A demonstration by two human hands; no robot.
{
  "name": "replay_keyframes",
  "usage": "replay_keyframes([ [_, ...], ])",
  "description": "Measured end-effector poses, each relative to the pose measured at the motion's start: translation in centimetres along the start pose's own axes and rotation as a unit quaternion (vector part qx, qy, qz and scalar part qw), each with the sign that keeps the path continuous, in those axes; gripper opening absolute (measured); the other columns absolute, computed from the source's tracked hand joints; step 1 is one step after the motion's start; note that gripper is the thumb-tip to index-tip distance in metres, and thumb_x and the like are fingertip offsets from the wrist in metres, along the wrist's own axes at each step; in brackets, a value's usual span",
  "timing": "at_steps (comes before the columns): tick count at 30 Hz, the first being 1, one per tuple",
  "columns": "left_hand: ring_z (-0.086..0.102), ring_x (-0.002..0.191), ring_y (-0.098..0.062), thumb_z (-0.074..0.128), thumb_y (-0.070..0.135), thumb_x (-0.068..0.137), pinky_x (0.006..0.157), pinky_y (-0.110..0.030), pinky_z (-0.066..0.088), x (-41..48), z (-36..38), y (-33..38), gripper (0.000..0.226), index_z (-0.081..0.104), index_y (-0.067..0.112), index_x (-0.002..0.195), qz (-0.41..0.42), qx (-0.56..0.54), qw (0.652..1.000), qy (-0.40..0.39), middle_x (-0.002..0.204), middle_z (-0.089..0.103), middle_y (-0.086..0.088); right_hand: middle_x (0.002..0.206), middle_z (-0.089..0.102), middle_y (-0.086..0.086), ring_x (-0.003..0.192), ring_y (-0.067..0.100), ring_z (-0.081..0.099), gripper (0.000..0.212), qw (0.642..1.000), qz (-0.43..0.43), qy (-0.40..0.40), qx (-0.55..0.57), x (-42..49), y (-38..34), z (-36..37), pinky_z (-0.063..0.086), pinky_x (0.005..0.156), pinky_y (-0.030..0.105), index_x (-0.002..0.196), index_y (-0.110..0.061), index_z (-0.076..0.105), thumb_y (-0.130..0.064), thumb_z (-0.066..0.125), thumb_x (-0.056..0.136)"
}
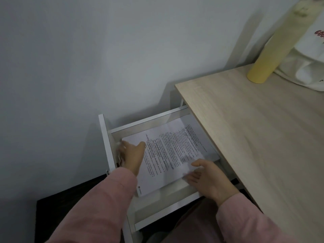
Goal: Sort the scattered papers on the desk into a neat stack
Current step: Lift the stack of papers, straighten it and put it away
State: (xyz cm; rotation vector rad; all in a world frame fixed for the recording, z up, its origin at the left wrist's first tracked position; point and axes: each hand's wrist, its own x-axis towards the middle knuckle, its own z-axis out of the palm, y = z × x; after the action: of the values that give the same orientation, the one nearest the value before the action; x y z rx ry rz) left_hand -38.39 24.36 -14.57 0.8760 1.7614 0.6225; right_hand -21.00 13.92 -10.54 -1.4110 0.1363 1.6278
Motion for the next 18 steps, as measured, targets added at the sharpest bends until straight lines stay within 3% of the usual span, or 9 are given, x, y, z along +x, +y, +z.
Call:
replay_keyframes([
  [2,0.013,0.143,-0.029,0.056,0.034,0.083,0.115,-0.048,0.018,-1.8,-1.1,0.2,0.075,0.018,0.016,0.146,0.13,0.118,0.984,-0.02,0.156,0.007,-0.007,0.097,0.057,0.006,0.098,0.023,0.059,0.016,0.984,-0.107,-0.023,-0.139,-2.4,-1.2,0.2,0.042,0.103,0.035,0.101,-0.008,0.058,-0.004,0.05,0.089],
  [3,0.003,0.145,-0.025,0.053,0.029,0.088,0.117,-0.042,0.011,-2.3,-1.8,0.0,0.07,0.018,0.014,0.147,0.203,0.187,0.961,0.01,0.158,0.003,-0.007,0.103,0.062,0.002,0.103,0.014,0.06,0.022,0.955,-0.195,-0.02,-0.223,-3.5,-2.0,0.2,0.043,0.098,0.026,0.107,-0.013,0.06,-0.004,0.049,0.09],
  [4,-0.002,0.145,-0.024,0.052,0.025,0.09,0.117,-0.039,0.005,-3.0,-2.6,-0.1,0.067,0.018,0.012,0.147,0.275,0.246,0.927,0.06,0.158,0.001,-0.009,0.107,0.063,-0.003,0.104,0.004,0.058,0.028,0.902,-0.298,-0.012,-0.312,-4.6,-2.7,0.0,0.042,0.094,0.015,0.112,-0.018,0.06,-0.003,0.048,0.091],
  [6,-0.006,0.145,-0.029,0.052,0.02,0.088,0.118,-0.04,0.0,-3.8,-4.0,-0.4,0.067,0.02,0.008,0.146,0.32,0.293,0.889,0.149,0.157,0.002,-0.016,0.115,0.06,-0.005,0.106,-0.002,0.053,0.033,0.754,-0.468,0.035,-0.46,-5.2,-3.9,-1.4,0.031,0.092,-0.002,0.119,-0.018,0.058,-0.003,0.048,0.091],
  [8,-0.003,0.144,-0.032,0.053,0.018,0.087,0.117,-0.043,0.006,-4.1,-4.8,-0.7,0.07,0.016,0.007,0.146,0.259,0.294,0.909,0.144,0.156,-0.001,-0.019,0.128,0.054,0.006,0.12,0.012,0.044,0.036,0.614,-0.527,0.105,-0.578,-4.2,-4.8,-3.6,0.018,0.1,0.0,0.126,-0.012,0.055,-0.008,0.052,0.09],
  [9,0.0,0.144,-0.033,0.053,0.017,0.087,0.115,-0.044,0.012,-4.1,-4.9,-0.8,0.072,0.013,0.009,0.147,0.228,0.273,0.926,0.124,0.156,-0.003,-0.017,0.137,0.048,0.01,0.129,0.019,0.039,0.039,0.582,-0.513,0.123,-0.619,-3.6,-4.9,-4.5,0.013,0.106,0.008,0.131,-0.012,0.051,-0.012,0.052,0.092],
  [13,0.019,0.14,-0.035,0.055,0.022,0.087,0.104,-0.047,0.033,-4.6,-4.5,-0.3,0.073,0.014,0.017,0.147,0.212,0.234,0.943,0.107,0.157,-0.005,-0.01,0.154,0.024,0.004,0.143,0.02,0.018,0.048,0.532,-0.473,0.147,-0.687,-2.3,-5.2,-6.9,0.001,0.114,0.023,0.142,-0.025,0.034,-0.042,0.032,0.097],
  [18,0.032,0.136,-0.033,0.057,0.033,0.085,0.105,-0.044,0.036,-5.1,-2.8,0.9,0.072,0.019,0.019,0.145,0.233,0.205,0.948,0.066,0.157,0.003,-0.01,0.156,0.022,0.002,0.144,0.017,0.014,0.053,0.522,-0.473,0.149,-0.694,-1.8,-5.7,-7.2,0.003,0.116,0.027,0.144,-0.029,0.03,-0.046,0.021,0.095],
])
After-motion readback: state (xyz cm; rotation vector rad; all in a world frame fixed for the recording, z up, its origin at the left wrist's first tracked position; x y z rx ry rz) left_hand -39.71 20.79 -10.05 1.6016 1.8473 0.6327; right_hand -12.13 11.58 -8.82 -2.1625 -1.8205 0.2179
